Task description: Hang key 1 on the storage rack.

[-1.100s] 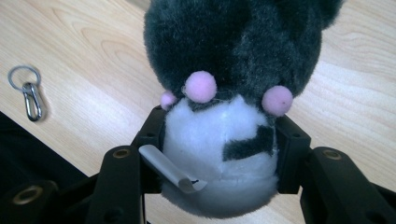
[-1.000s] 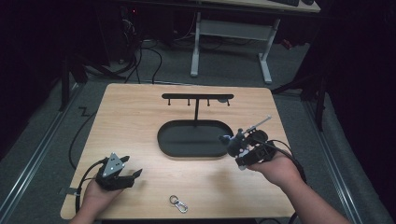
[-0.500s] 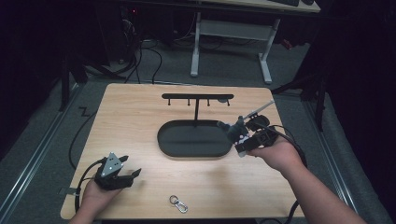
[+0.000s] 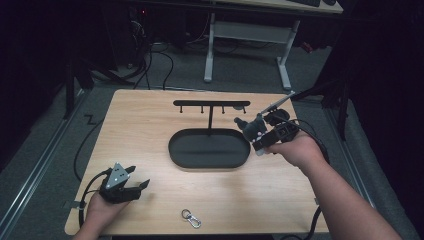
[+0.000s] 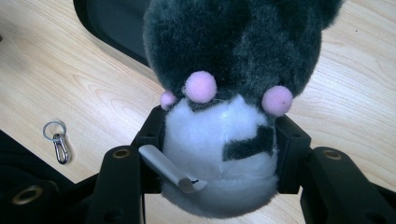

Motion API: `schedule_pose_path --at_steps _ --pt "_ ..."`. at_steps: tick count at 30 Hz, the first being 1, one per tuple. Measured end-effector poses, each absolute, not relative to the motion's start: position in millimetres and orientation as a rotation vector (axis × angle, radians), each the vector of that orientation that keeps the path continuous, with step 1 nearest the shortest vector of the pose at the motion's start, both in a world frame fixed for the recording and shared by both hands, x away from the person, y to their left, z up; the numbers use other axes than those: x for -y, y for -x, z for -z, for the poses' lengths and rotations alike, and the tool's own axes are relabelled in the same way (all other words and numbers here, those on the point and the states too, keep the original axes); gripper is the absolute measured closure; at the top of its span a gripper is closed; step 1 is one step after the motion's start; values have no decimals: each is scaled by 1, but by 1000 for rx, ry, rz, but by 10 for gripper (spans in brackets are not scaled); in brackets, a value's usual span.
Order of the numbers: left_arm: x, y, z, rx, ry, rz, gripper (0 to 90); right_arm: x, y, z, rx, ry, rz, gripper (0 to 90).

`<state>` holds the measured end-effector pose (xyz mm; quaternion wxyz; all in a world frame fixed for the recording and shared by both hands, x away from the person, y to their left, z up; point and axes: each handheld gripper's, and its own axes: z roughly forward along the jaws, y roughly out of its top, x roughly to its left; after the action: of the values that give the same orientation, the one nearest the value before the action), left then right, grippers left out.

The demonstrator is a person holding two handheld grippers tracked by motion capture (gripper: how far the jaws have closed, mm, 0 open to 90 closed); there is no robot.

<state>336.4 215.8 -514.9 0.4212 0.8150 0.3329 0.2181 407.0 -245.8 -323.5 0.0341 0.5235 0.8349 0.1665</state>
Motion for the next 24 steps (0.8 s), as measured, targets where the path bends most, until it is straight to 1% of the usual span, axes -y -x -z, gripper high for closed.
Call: schedule_pose_path --at_steps 13,24 --pt "-218 -336 515 -840 -2041 -547 291 244 -420 309 -2547 -1620 -520 497" --pt "-217 -336 516 -835 -2050 -548 291 247 -428 307 -2508 -1635 -539 497"
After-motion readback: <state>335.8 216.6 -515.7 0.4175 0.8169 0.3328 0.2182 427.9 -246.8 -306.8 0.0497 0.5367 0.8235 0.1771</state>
